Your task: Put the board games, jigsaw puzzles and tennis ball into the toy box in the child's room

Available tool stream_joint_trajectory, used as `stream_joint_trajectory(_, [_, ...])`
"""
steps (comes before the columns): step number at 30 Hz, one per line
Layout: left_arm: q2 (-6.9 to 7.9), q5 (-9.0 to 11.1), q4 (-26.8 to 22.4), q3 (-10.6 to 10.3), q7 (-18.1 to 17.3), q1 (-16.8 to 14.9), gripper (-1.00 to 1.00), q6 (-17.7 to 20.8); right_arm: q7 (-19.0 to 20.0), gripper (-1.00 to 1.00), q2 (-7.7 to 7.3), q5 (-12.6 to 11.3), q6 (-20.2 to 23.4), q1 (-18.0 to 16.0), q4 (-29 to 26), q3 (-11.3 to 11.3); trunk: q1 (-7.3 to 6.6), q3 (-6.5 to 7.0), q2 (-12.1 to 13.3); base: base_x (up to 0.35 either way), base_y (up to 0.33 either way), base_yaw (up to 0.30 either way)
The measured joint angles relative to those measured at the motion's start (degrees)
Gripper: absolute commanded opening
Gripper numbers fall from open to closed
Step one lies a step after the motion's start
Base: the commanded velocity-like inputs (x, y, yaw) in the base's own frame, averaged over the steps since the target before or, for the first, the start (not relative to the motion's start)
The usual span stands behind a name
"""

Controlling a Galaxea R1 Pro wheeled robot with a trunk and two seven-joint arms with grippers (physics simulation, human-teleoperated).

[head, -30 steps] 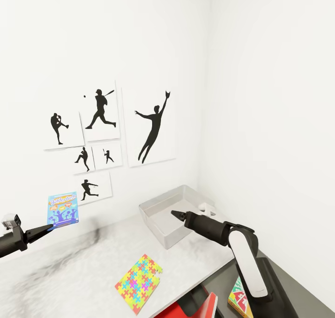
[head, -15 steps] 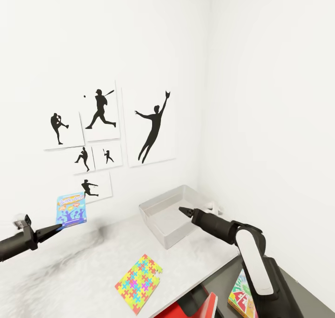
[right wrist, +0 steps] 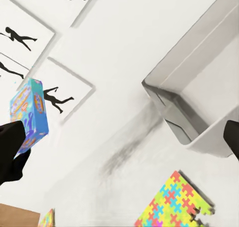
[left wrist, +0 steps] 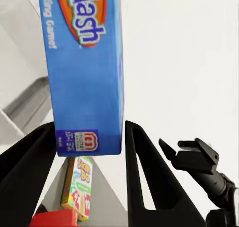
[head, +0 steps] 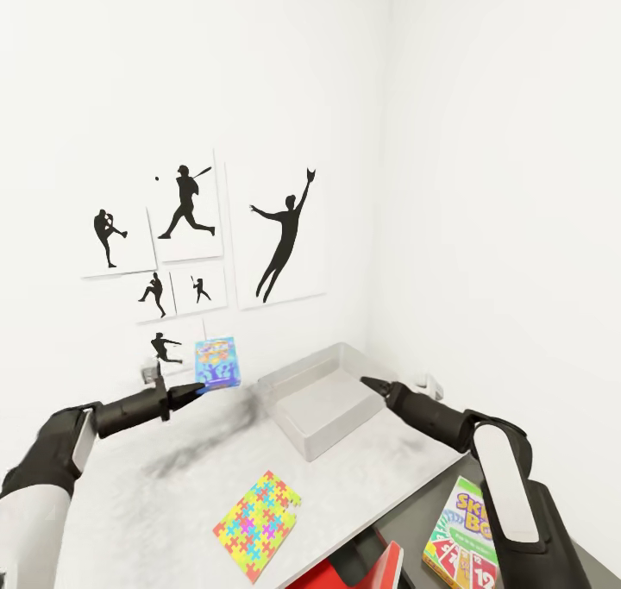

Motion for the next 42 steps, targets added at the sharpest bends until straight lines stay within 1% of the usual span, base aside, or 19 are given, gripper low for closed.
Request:
stream_joint_trajectory(2, [-2.55, -0.22, 0.09, -0.08, 2.21, -2.23, -1.0, 0.24, 0.2, 1.0, -0.3, 0.01, 0.21, 0.0, 0.0, -0.16, 0.0, 0.0, 0.0, 0.0, 0.0, 0.0])
stream_joint_trajectory(4, [-5.08, -0.47, 0.19, -0.15, 6.3, -4.06, -1.0, 0.3, 0.28, 1.0, -0.45, 0.04, 0.31, 0.0, 0.0, -0.58, 0.0, 0.0, 0.0, 0.0, 0.0, 0.0])
stream_joint_trajectory(6, [-7.63, -0.48, 0.38, -0.19, 11.74, -5.56, -1.0, 0.3, 0.31, 1.0, -0.55, 0.03, 0.39, 0.0, 0.0, -1.56, 0.0, 0.0, 0.0, 0.0, 0.0, 0.0])
stream_joint_trajectory(9, [-11.97, -0.32, 0.58, -0.19, 20.51, -7.51, -1.0, 0.24, 0.47, 1.0, -0.6, -0.04, 0.49, 0.0, 0.0, -3.12, 0.0, -0.01, 0.0, 0.0, 0.0, 0.0])
stream_joint_trajectory(10, [-12.65, -0.25, 0.6, -0.21, 21.95, -7.78, -1.0, 0.16, 0.53, 1.0, -0.6, -0.06, 0.5, 0.0, 0.0, -3.28, 0.0, -0.01, 0.0, 0.0, 0.0, 0.0])
stream_joint_trajectory(14, [-17.85, -0.16, 1.28, -0.29, 33.56, -10.89, -1.0, -0.08, 1.05, 1.0, -0.98, -0.12, 0.56, 0.0, 0.0, -3.84, 0.0, 0.0, 0.0, 0.0, 0.0, 0.0])
stream_joint_trajectory(15, [-18.41, 0.06, 1.69, -0.28, 35.37, -11.52, -1.0, -0.08, 1.11, 1.0, -1.12, -0.13, 0.57, 0.0, 0.0, -3.87, -0.01, 0.0, -0.01, 0.0, 0.0, 0.0])
stream_joint_trajectory(16, [-19.39, -0.56, 3.74, -0.2, 40.47, -13.36, -1.0, -0.44, 1.23, 1.0, -1.77, -0.11, 0.59, 0.0, 0.0, -3.97, 0.0, 0.0, 0.0, 0.0, 0.0, 0.0])
stream_joint_trajectory(17, [-19.81, 0.25, 5.62, -0.03, 43.43, -14.63, -1.0, -0.62, 1.31, 1.0, -2.36, -0.15, 0.58, 0.0, 0.0, -4.06, 0.0, 0.0, 0.0, 0.0, 0.0, 0.0])
stream_joint_trajectory(19, [-20.22, 1.66, 9.44, 0.19, 47.34, -16.66, -1.0, -2.44, 1.66, 1.0, -3.22, -0.37, 0.6, -0.01, 0.0, -4.33, 0.0, 0.0, 0.0, 0.0, 0.0, 0.0])
stream_joint_trajectory(20, [-20.36, 3.11, 10.91, 0.21, 48.52, -17.32, -1.0, -3.66, 2.08, 1.0, -3.46, -0.57, 0.59, -0.01, -0.01, -4.39, 0.0, 0.0, 0.0, 0.0, 0.0, 0.0])
stream_joint_trajectory(21, [-20.42, 3.77, 11.54, 0.22, 49.0, -17.57, -1.0, -4.32, 2.32, 1.0, -3.55, -0.67, 0.59, -0.01, -0.01, -4.41, 0.0, 0.0, -0.01, 0.0, 0.0, 0.0])
stream_joint_trajectory(23, [-20.65, 6.37, 13.01, 0.21, 51.17, -18.12, -1.0, -6.23, 3.1, 1.0, -3.76, -0.99, 0.59, -0.01, -0.01, -4.47, 0.0, 0.0, -0.01, 0.0, 0.0, 0.0])
stream_joint_trajectory(25, [-20.75, 7.23, 13.56, 0.23, 53.58, -18.3, -1.0, -7.04, 3.42, 1.0, -3.85, -1.16, 0.59, -0.01, -0.01, -4.62, 0.0, 0.0, 0.0, 0.0, 0.0, 0.0])
stream_joint_trajectory(28, [-20.9, 8.26, 14.57, 0.27, 58.18, -18.46, -1.0, -8.42, 3.7, 1.0, -4.02, -1.28, 0.6, -0.01, 0.05, -5.68, 0.0, -0.01, -0.01, 0.0, 0.0, 0.0])
stream_joint_trajectory(30, [-20.93, 8.98, 16.17, 0.26, 59.07, -18.48, -1.0, -10.01, 3.73, 1.0, -4.06, -1.33, 0.82, -0.01, 0.07, -5.96, -0.01, -0.01, -0.01, 0.0, 0.0, 0.0])
stream_joint_trajectory(34, [-21.1, 9.45, 19.53, 0.3, 59.59, -18.51, -1.0, -12.93, 3.73, 1.0, -4.07, -1.27, 1.94, -0.01, 0.12, -6.2, 0.0, -0.01, 0.0, 0.0, 0.0, 0.0])
stream_joint_trajectory(37, [-21.79, 9.64, 20.18, 0.31, 59.56, -18.51, -1.0, -13.82, 3.73, 1.0, -4.08, -1.3, 2.17, -0.01, 0.15, -6.24, 0.0, -0.02, -0.01, 0.0, 0.0, -0.002])
stream_joint_trajectory(42, [-22.17, 9.41, 20.44, 0.26, 59.37, -18.52, -1.0, -14.47, 3.7, 1.0, -4.06, -1.27, 2.23, 0.0, 0.23, -6.25, 0.0, -0.3, 0.0, 0.0, 0.0, -0.053])
